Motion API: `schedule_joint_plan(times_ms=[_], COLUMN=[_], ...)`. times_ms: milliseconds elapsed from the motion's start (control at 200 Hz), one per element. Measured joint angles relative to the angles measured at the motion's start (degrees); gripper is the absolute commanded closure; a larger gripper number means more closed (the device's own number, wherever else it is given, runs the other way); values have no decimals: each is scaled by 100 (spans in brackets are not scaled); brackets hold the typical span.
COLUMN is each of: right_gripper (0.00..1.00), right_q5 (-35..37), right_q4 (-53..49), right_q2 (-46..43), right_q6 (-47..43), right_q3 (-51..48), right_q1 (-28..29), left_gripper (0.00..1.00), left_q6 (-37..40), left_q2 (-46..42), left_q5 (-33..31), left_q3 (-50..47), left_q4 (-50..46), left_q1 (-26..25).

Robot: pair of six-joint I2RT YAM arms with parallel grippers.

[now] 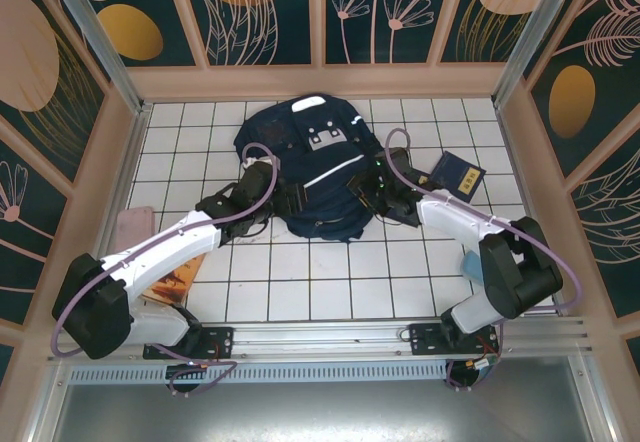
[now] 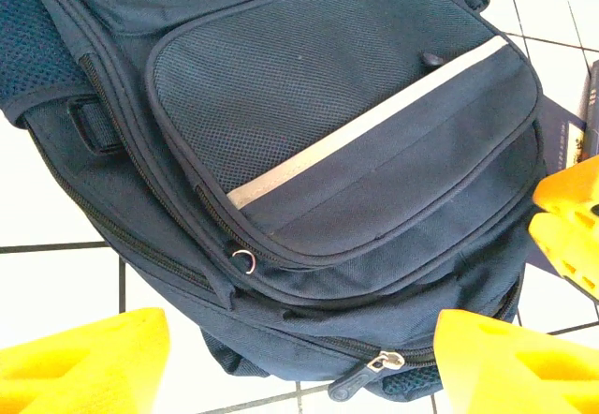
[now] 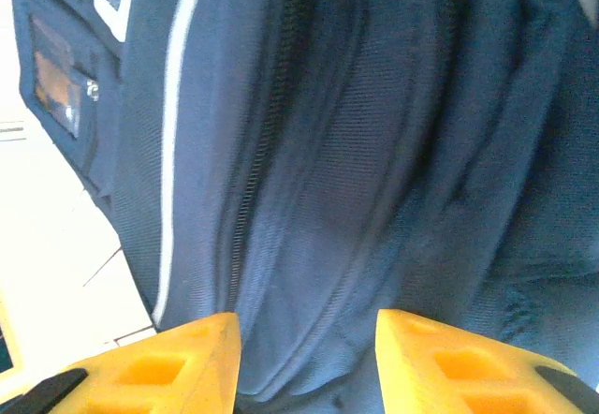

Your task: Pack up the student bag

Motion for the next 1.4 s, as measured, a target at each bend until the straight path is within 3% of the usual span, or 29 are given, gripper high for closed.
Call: schedule_joint_plan(times_ms=[235, 641, 861, 1096, 1396], right_gripper=[52, 56, 64, 91, 98], right_q5=[275, 321, 317, 321, 363], right_q4=[-151, -474, -490, -555, -555], right_q2=[15, 1104, 1475, 1670, 1331], right_q6=[74, 326, 365, 387, 57], right_q3=[507, 1163, 1495, 1591, 1659], right_q1=[214, 236, 243, 245, 264], left_gripper=[27, 29, 33, 46, 53], left_q6=[-26, -68, -87, -48, 289], left_q2=[11, 94, 94, 94, 140], left_q5=[83, 304, 520, 1047, 1792], left_q3=[-76, -372, -490, -800, -1327], left_q4=[195, 402, 516, 804, 1379], left_q1=[0, 0, 0, 0, -20])
